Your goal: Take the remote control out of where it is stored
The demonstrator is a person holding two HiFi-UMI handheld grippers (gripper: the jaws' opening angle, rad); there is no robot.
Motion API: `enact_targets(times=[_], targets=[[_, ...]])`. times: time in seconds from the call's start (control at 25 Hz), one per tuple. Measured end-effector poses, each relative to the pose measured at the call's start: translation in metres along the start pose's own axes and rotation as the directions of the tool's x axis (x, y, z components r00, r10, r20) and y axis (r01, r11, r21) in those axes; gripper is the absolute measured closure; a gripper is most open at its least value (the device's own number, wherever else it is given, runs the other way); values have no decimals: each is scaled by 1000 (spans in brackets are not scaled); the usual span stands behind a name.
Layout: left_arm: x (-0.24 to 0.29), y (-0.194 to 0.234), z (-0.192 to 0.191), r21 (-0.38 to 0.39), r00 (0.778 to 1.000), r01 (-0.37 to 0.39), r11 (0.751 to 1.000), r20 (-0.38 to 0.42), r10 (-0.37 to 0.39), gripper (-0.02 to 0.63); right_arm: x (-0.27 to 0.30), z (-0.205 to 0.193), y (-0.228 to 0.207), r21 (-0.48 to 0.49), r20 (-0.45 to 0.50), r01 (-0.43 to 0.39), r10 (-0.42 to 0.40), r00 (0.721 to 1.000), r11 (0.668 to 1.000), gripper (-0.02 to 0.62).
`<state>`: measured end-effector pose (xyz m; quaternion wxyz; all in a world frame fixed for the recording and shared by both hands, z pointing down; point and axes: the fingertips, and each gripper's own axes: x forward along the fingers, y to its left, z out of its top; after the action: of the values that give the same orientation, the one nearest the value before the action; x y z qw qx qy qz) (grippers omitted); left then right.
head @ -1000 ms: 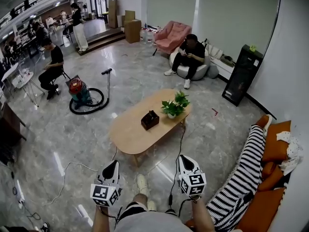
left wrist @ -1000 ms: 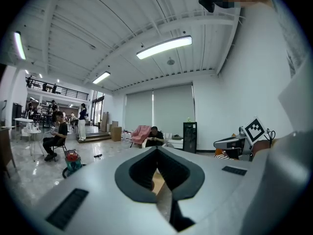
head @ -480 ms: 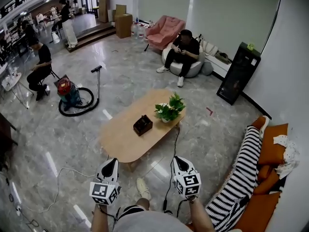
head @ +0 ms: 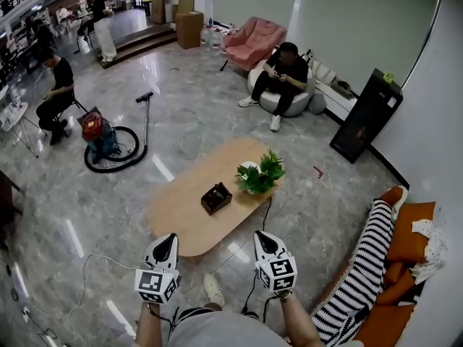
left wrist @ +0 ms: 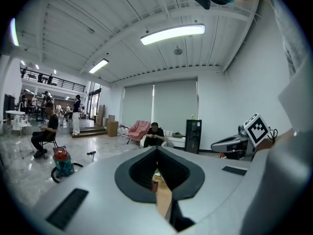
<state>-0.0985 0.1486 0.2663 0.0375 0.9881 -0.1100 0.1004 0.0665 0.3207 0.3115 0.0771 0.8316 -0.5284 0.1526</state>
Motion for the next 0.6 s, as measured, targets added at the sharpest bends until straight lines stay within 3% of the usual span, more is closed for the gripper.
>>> enact_targets(times=[0.32, 0.6], targets=[[54, 27, 8, -7, 1000, -1, 1000, 11, 1, 600, 54, 23, -17, -23, 27, -8, 9, 1000, 1000, 591], [71, 48, -2, -12, 999, -50, 999, -19, 50, 600, 92, 11, -28, -23, -3, -38, 38, 999, 999, 591]])
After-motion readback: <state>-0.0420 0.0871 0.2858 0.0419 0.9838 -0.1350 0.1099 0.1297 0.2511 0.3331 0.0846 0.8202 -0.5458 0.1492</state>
